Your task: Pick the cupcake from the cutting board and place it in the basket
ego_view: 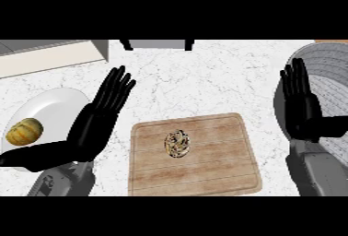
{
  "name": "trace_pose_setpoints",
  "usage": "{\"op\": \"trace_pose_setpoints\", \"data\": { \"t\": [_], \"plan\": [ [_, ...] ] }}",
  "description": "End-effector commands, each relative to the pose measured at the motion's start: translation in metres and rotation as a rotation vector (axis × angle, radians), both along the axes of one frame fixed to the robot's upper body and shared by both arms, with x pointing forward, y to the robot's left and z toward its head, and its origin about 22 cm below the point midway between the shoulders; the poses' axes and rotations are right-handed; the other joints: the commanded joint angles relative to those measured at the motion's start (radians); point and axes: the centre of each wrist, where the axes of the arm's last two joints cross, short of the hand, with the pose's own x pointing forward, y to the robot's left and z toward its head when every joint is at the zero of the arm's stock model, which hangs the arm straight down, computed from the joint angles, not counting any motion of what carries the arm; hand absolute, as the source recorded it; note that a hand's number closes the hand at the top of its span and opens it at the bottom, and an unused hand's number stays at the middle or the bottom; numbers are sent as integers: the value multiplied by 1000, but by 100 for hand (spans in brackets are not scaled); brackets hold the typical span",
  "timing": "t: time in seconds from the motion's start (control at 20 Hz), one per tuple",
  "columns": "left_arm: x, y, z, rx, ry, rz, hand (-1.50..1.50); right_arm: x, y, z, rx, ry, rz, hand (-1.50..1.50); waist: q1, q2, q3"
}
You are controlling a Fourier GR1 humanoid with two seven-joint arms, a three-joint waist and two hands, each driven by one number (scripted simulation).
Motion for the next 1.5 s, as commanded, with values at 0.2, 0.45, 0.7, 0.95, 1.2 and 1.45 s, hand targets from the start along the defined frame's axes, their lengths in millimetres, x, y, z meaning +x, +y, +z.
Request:
{"op": "trace_pose_setpoints", "data": {
  "t": [0.2,0.45,0.7,0.95,1.2,1.45],
  "plan": [
    [7,54,-28,252,224,192,0,29,111,67,87,-212,729,150,188,46,15],
    [9,72,-42,354,355,257,0,-1,173,111,-354,-539,1308,-150,184,25,4],
    [25,120,-35,363,476,436,0,-43,220,67,-282,-663,1499,-150,22,13,3],
    [12,133,-40,379,503,453,0,-48,230,121,-485,-519,1492,-150,-1,2,2],
    [22,131,-38,385,525,467,0,-27,216,178,-945,-508,1329,-150,-14,-1,0],
    [18,134,-45,398,511,458,0,-10,210,250,-1237,-490,1012,-150,-3,2,-1]
  ]
}}
